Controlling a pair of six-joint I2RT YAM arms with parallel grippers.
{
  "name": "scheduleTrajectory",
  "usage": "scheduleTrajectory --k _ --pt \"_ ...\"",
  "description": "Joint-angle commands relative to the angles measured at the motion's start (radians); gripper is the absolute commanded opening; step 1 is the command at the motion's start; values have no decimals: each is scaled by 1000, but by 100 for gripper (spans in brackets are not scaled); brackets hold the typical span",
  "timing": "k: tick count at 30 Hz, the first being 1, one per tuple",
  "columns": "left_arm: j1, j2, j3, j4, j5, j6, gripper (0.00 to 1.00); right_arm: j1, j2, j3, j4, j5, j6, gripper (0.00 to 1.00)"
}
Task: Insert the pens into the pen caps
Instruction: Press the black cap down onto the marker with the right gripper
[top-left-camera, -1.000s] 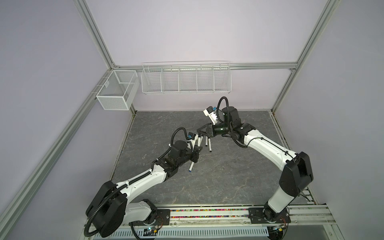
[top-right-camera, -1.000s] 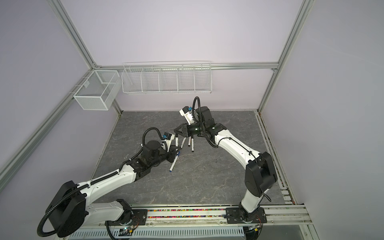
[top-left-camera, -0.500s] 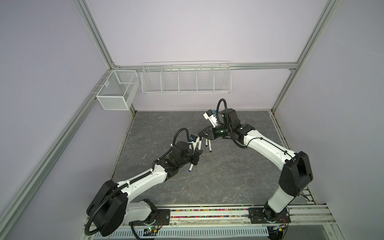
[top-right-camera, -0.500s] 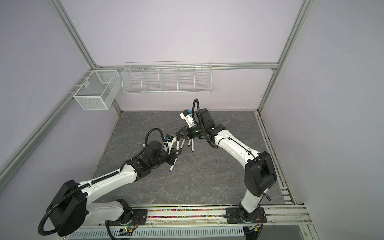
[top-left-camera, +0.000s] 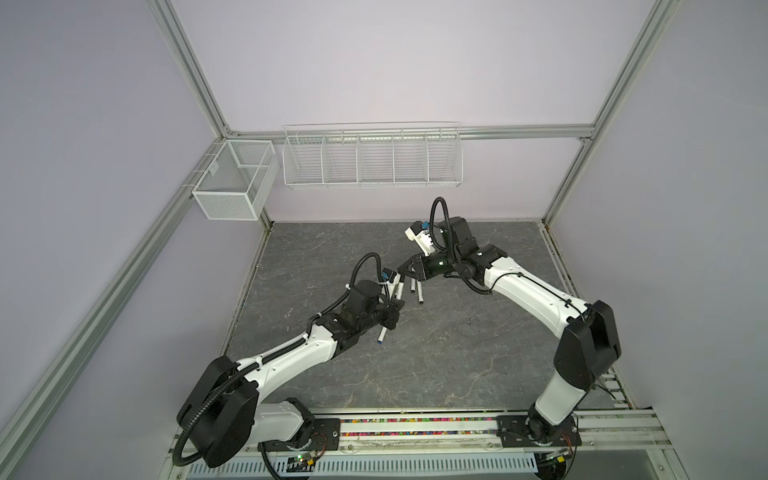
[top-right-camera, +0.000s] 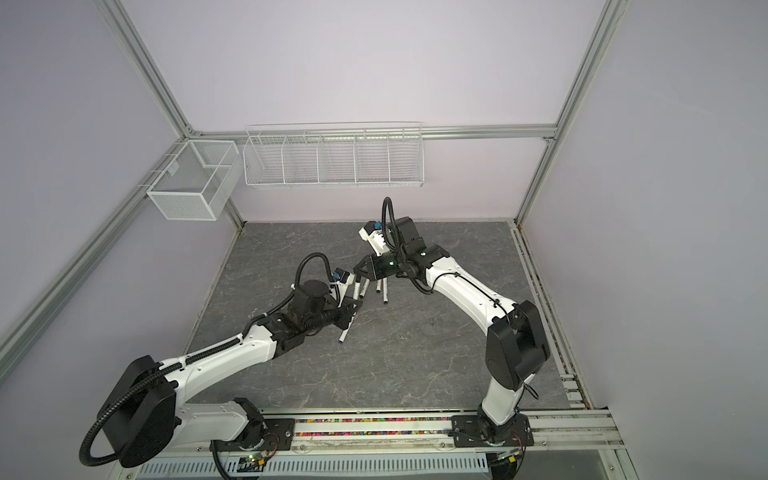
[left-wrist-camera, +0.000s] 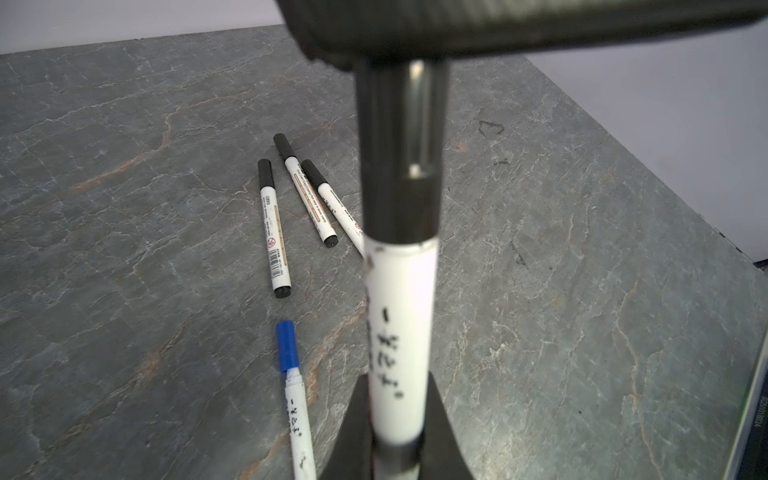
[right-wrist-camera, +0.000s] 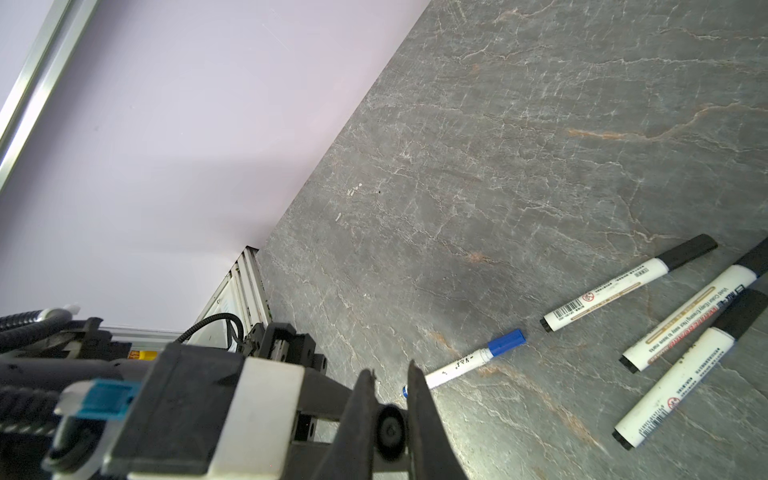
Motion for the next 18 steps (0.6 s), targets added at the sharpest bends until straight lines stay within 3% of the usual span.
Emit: scheduleTrajectory --k 1,11,18 --pt "7 10 92 132 -58 3 0 21 36 -13 -167 -62 -16 10" --pt "18 -31 88 307 -65 -72 0 21 78 -34 -228 -32 -58 7" --pt "155 -93 101 436 -11 -192 0 21 113 -73 -248 -86 -120 7"
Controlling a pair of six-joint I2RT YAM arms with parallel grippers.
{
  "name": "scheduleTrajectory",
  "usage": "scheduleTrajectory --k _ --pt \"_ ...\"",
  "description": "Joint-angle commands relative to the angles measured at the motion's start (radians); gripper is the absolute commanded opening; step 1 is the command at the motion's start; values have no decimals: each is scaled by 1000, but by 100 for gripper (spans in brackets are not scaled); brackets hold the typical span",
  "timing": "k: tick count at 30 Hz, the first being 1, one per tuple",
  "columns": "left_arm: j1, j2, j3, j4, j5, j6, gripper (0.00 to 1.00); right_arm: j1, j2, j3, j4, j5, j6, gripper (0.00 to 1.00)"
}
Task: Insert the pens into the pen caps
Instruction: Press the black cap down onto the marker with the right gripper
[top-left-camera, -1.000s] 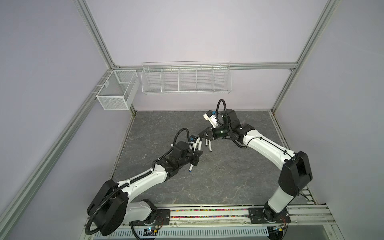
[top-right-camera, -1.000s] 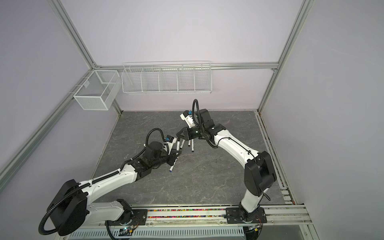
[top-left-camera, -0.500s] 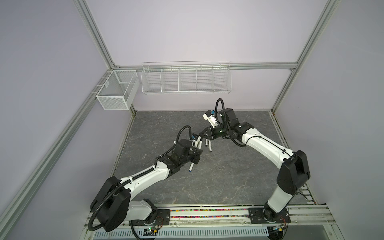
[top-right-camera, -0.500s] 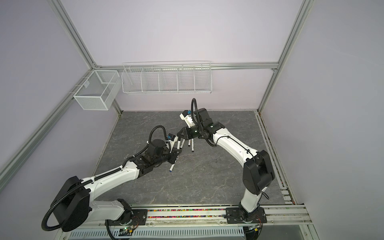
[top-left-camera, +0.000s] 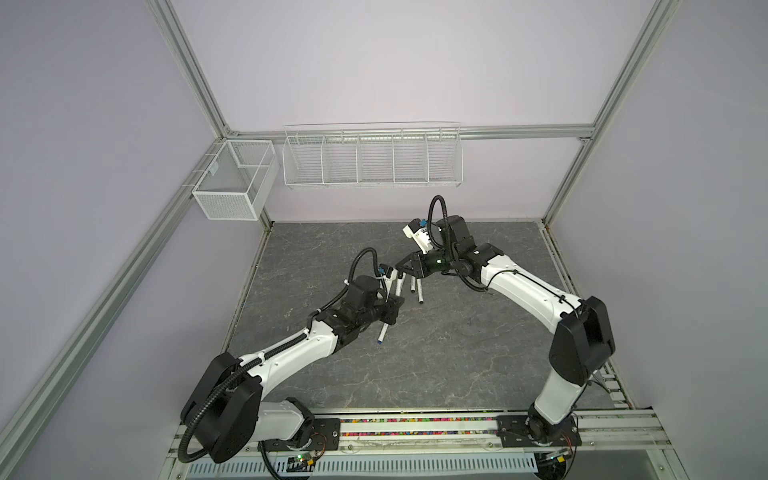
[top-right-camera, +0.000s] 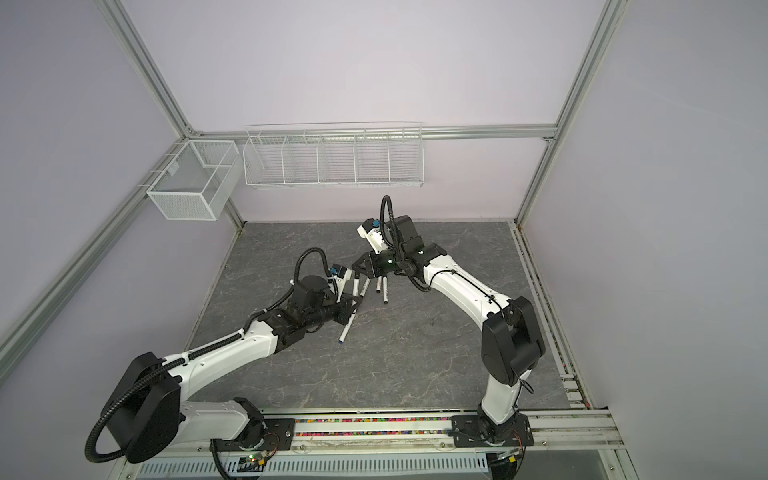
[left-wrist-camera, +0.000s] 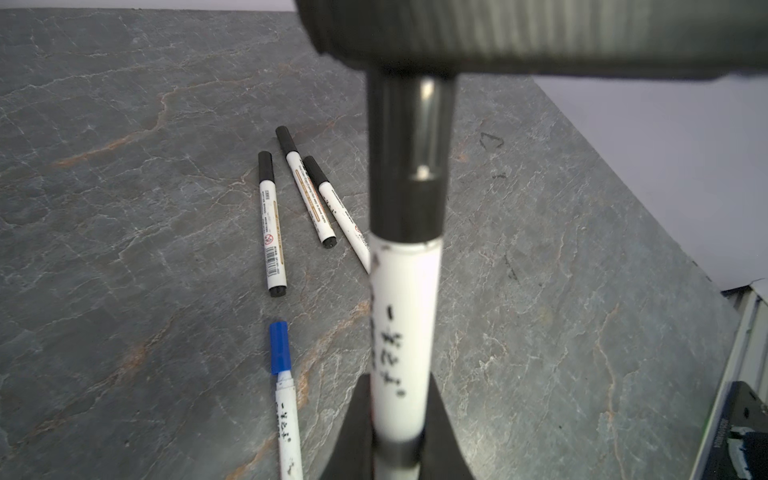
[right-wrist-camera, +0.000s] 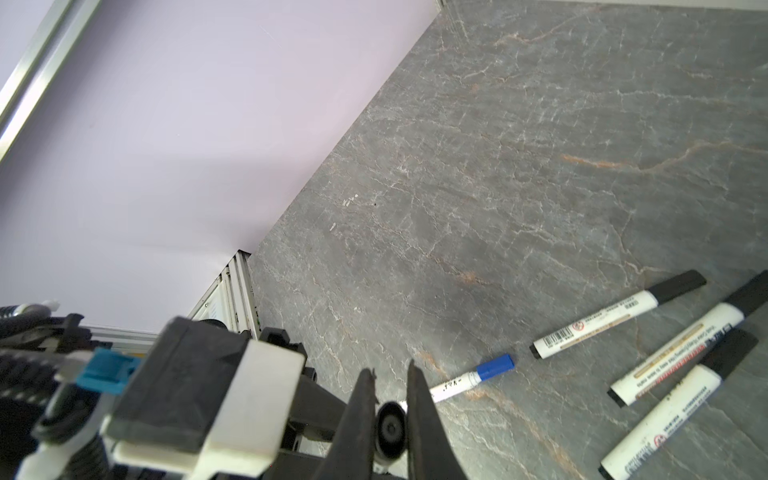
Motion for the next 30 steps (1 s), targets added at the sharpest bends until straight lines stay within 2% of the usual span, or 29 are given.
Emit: scheduleTrajectory --k 1,7,11,15,20,27,30 --pt "102 -98 91 426 -89 -96 0 27 76 -84 -326 -81 -82 7" --pt "133 -83 133 438 -104 -78 0 58 101 -85 -422 -93 -181 7" --pt "192 -71 141 490 -93 -133 0 86 113 -91 -502 -20 -251 7" --pt "230 -75 156 483 -109 -120 0 100 125 -96 -555 14 -299 7" --pt "255 -68 171 479 -114 -104 0 146 137 -77 -614 146 -372 7" --pt "263 -30 211 482 -103 -85 0 164 148 -69 -624 189 -383 7" --pt "263 -29 215 468 -94 -81 0 137 126 -73 -593 166 -352 7"
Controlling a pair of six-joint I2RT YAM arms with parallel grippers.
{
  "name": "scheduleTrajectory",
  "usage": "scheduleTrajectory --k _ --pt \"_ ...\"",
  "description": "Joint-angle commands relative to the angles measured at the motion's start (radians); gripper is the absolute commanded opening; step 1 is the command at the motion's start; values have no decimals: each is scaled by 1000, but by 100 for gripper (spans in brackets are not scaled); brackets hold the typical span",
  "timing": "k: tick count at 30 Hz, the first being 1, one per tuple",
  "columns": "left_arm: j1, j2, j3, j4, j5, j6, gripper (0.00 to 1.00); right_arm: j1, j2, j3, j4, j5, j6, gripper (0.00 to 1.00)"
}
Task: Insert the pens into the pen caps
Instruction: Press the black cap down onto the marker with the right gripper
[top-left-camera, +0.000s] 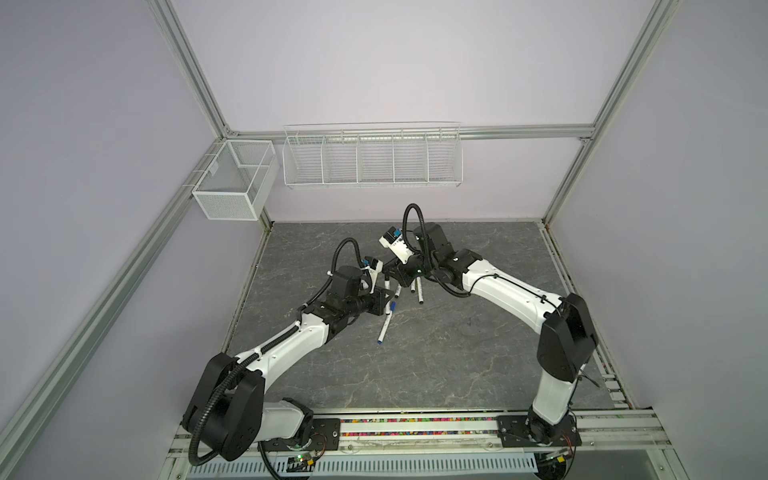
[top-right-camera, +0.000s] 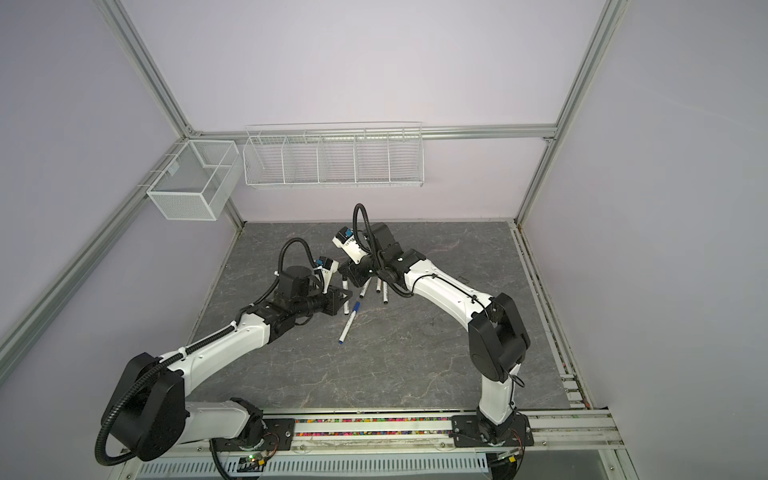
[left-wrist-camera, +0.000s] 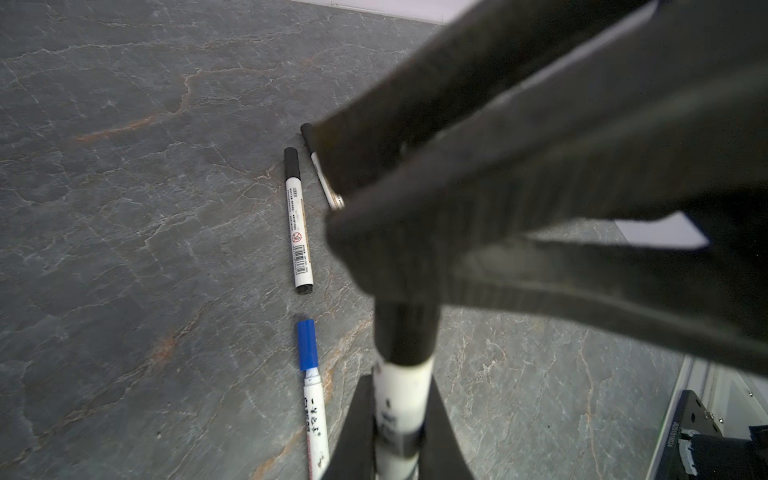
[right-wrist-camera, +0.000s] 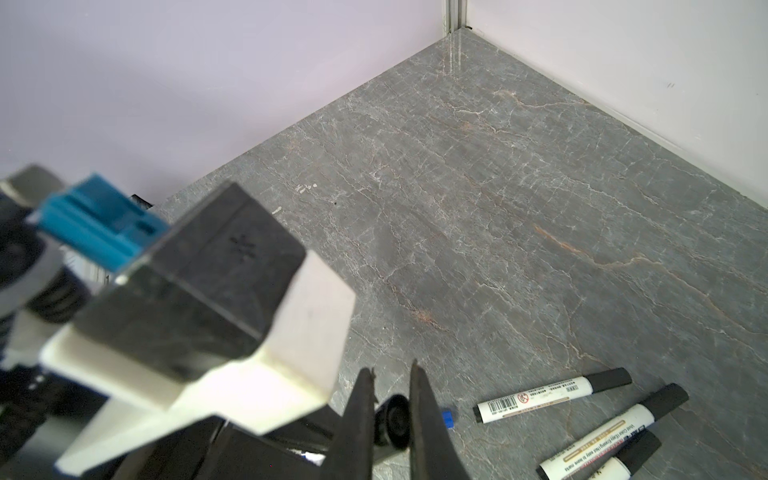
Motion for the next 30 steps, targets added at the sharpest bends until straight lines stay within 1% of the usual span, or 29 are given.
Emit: scheduleTrajectory --k 1,5,7,9,13,17,23,26,30 --pt "113 -57 185 487 -239 -77 0 -9 49 -123 -579 -96 -31 7" --pt "110 -63 149 472 -133 -71 0 -98 -5 -145 -463 -228 72 7" --pt "104 -67 110 468 -100 -84 0 -107 -15 -141 -442 -250 78 7" --pt "92 -78 65 466 -98 -92 0 -107 -15 -130 -441 -268 76 7" --pt "47 -116 -3 426 -134 -61 0 -118 -6 -131 -428 -316 91 7" --pt "6 -141 -45 383 -170 -41 0 -141 -3 -142 -362 -405 145 7" --pt "5 -148 -101 448 -214 -113 0 -140 23 -121 -414 -439 116 7" --pt "5 -142 -102 477 -228 -117 0 -137 36 -122 -450 -443 93 7" --pt "5 -137 -76 481 -279 -81 0 -123 50 -121 -496 -434 62 7"
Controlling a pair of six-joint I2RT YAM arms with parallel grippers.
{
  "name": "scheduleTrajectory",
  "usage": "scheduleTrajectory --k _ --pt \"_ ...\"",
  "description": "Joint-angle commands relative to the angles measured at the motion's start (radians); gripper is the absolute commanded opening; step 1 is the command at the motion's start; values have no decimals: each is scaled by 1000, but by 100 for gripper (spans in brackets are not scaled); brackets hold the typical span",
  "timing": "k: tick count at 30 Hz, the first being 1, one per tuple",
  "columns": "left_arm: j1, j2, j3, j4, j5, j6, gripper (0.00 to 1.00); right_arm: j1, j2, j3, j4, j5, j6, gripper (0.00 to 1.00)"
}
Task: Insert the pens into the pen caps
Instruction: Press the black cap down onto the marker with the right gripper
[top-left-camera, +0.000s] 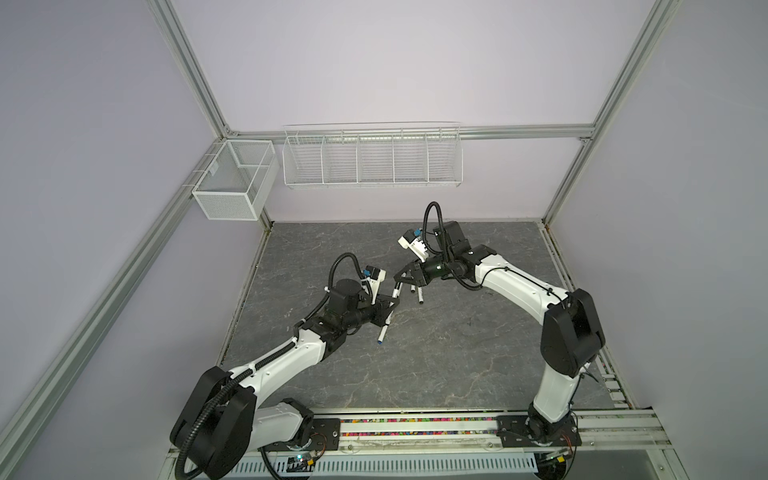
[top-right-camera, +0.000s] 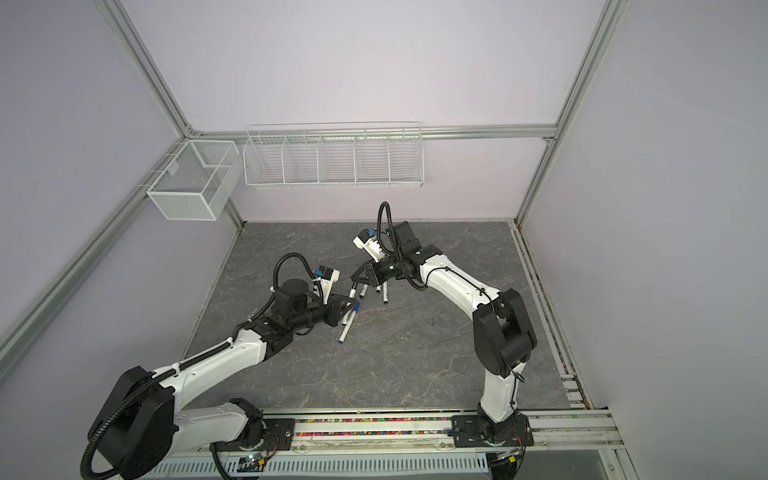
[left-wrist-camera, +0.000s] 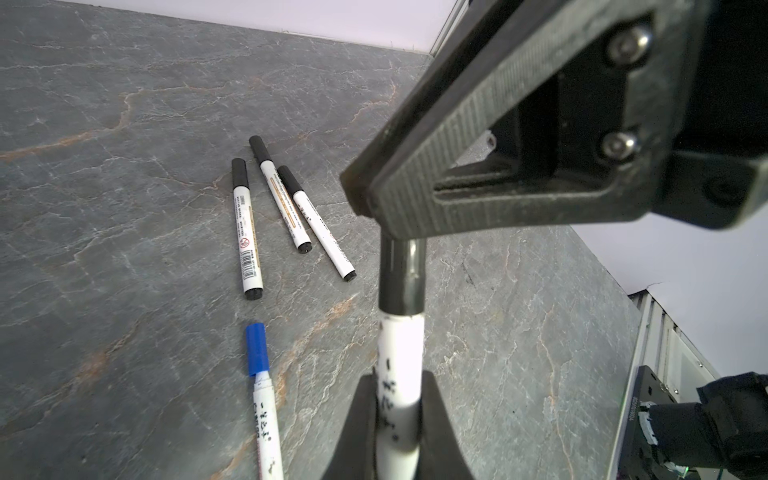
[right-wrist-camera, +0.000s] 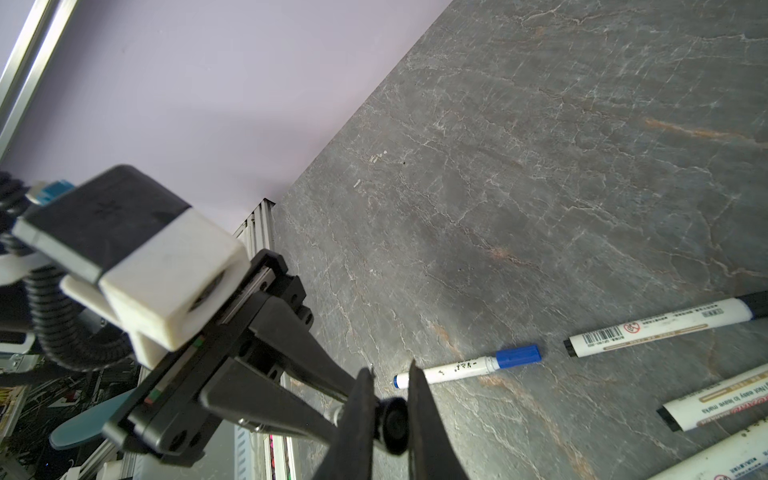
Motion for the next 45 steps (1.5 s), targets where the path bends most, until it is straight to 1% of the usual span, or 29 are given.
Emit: scheduleTrajectory --k 1,6,13,16,21,23,26,27,28,32,33,37,39,43,45 --pt "64 -38 88 309 -313 -37 0 28 55 -68 -415 -43 -91 7" --pt "77 -3 157 304 -332 5 0 50 70 -51 -477 -55 -149 7" --pt "134 40 247 308 -295 -5 0 53 80 -52 -494 -39 -157 7" --pt "143 45 279 287 -281 15 0 53 83 -52 -497 -33 -159 7" --pt "155 53 301 291 -268 12 0 53 87 -47 -512 -5 -166 7" --pt "164 57 309 299 -265 -1 0 55 88 -47 -515 24 -165 7" --pt "169 63 324 305 -252 -9 0 58 84 -41 -520 115 -169 7" --pt "170 66 328 307 -250 -14 0 56 81 -43 -517 125 -169 7" --pt "170 69 333 312 -244 -20 0 50 77 -45 -512 116 -167 7" --pt "171 85 352 311 -230 -37 0 51 67 -55 -484 14 -153 7" --pt "171 88 354 313 -231 -39 0 59 67 -58 -484 15 -158 7" --pt "170 104 365 313 -234 -46 0 96 72 -57 -507 78 -180 7" --pt "171 108 364 306 -231 -46 0 78 58 -70 -471 66 -147 7" --pt "160 115 340 254 -223 -47 0 -9 -12 -136 -263 -57 18 7" --pt "143 110 304 253 -225 -45 0 -31 -36 -145 -198 -70 65 7"
